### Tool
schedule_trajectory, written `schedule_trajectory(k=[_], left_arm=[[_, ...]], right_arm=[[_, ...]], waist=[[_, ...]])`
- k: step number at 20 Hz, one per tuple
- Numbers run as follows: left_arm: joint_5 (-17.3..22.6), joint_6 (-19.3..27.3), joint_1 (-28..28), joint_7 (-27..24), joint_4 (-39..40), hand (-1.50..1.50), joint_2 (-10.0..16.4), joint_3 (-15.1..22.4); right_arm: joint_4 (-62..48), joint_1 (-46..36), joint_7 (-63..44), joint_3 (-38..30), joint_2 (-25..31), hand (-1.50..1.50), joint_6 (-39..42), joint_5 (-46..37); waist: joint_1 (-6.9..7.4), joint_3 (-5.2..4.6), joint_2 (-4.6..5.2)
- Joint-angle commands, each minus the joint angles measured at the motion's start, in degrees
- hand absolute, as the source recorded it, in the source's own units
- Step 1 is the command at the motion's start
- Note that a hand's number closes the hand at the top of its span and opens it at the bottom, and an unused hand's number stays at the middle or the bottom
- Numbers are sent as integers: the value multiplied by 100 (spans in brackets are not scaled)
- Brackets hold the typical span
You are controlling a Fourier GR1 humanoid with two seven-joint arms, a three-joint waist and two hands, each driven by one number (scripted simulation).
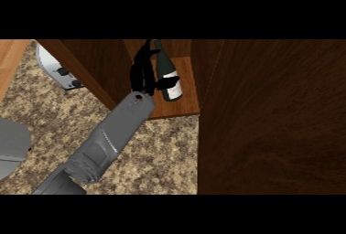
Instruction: Pick up the wine, place it into the cabinet and close the cabinet
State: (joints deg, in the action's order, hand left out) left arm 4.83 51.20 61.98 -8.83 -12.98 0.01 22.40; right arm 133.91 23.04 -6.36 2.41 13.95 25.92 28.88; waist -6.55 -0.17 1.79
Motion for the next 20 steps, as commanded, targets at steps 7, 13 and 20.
schedule_trajectory(k=[7, 13, 20], left_arm=[[798, 9, -387, -1121, -848, -150, -1, -508], [1379, -93, -654, -1654, -1360, -150, -1, -808], [1883, -433, -1433, -1705, -2608, -150, -1, -172]], right_arm=[[476, 92, -209, 87, -43, -150, -257, 83], [770, 629, -77, 92, -35, -150, -173, 40], [1173, 624, -333, 205, -38, -150, -582, 24]], waist=[[235, 4, -81], [319, 8, -137], [525, 10, -209]])
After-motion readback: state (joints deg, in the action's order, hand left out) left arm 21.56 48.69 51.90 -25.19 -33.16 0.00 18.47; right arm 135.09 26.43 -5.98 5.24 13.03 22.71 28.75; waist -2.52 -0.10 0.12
